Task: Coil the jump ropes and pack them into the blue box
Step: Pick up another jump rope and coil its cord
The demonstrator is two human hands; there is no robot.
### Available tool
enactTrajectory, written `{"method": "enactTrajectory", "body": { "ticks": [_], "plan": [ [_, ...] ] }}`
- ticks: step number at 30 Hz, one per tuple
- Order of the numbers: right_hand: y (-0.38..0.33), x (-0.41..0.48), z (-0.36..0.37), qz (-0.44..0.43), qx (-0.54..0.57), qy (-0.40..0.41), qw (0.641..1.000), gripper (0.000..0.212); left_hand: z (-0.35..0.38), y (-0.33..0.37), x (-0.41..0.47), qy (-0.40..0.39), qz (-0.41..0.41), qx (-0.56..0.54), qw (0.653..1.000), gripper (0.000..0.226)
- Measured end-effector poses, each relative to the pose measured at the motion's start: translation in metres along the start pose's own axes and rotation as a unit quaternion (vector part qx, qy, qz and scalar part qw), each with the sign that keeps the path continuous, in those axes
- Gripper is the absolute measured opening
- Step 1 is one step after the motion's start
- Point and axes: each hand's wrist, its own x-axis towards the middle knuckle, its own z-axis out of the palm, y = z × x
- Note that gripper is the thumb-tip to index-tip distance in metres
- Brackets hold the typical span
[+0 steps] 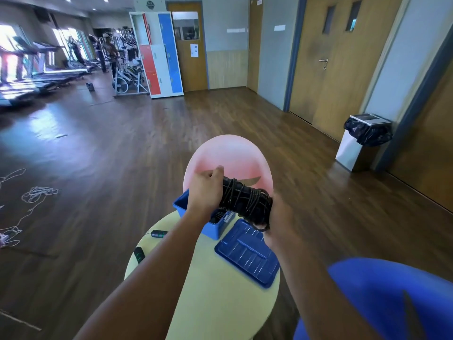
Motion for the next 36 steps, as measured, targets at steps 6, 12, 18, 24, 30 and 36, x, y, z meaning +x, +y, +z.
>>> {"method": "enactTrajectory", "body": {
  "ticks": [6,12,18,24,30,36],
  "plan": [
    [-0.009,-0.013,-0.008,-0.013,-0.009,-0.036,0.999,0.026,-0.004,-0.002,-0.012,-0.070,-0.131,-0.131,0.980,0.034],
    [-0.017,-0.029,-0.001,-0.019,0.003,-0.017,1.000,0.039,-0.006,-0.004,-0.016,-0.078,-0.147,-0.139,0.976,0.022],
    [-0.012,-0.030,0.004,-0.001,-0.034,-0.041,0.999,0.024,-0.018,-0.016,-0.022,-0.086,-0.156,-0.144,0.973,0.031],
    [0.005,-0.022,0.018,0.017,-0.016,-0.001,1.000,0.024,-0.040,-0.029,-0.007,-0.125,-0.140,-0.213,0.959,0.043],
    [0.036,-0.007,0.055,0.037,0.017,0.105,0.994,0.020,-0.043,-0.051,0.014,-0.058,-0.146,-0.203,0.967,0.040],
    [0.063,0.021,0.110,0.054,0.094,0.167,0.980,0.023,-0.061,-0.072,0.078,-0.011,-0.120,-0.115,0.986,0.044]
  ]
}}
